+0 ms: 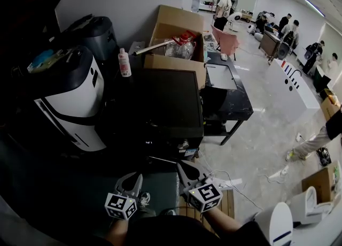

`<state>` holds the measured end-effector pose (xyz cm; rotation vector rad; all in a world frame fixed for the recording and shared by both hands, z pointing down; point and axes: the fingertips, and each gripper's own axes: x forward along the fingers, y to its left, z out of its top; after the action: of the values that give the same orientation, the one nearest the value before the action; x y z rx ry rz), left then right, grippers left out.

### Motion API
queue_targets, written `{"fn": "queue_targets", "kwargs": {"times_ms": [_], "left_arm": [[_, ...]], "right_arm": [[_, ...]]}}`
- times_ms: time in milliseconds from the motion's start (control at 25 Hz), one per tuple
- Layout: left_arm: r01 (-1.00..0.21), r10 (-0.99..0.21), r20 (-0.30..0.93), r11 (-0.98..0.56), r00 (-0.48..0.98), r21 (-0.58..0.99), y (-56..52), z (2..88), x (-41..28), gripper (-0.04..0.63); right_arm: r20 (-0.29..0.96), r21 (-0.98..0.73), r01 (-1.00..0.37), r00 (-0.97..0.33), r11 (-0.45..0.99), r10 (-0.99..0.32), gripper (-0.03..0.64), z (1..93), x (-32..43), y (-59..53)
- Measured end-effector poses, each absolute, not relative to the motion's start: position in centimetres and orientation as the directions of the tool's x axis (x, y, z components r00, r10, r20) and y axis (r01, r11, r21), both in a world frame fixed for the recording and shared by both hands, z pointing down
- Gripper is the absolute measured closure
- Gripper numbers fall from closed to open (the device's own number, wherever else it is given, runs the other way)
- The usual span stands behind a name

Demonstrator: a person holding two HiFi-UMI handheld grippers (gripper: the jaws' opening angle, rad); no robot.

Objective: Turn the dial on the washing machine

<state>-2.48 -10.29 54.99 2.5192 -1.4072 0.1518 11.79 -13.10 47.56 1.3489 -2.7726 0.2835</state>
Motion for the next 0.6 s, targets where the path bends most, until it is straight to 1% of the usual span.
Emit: {"fn": "queue_targets", "kwargs": {"times_ms": [80, 400, 600], "left_arm": [[-0.845, -0.819, 0.211, -0.509, 0.533, 0.162, -10.1, 54.8, -2.1, 0.586], [-0.833, -0.807, 0.21, -0.533, 0.553, 0.147, -9.6, 54.4, -0.5, 0.586], [-0.822, -0.791, 0.226, -0.551, 0.569, 0.141, -9.3, 54.6, 0.1, 0.586]], "right_arm": [[0.116, -0.165, -0.781, -0.622, 0.602, -0.775, 0.615, 47.4, 12.1, -12.5], [0.154, -0.2, -0.796, -0.602, 0.572, -0.784, 0.615, 49.0, 13.8, -10.8], [0.189, -0.192, -0.811, -0.583, 0.553, -0.79, 0.616, 50.2, 14.2, -10.4]]}}
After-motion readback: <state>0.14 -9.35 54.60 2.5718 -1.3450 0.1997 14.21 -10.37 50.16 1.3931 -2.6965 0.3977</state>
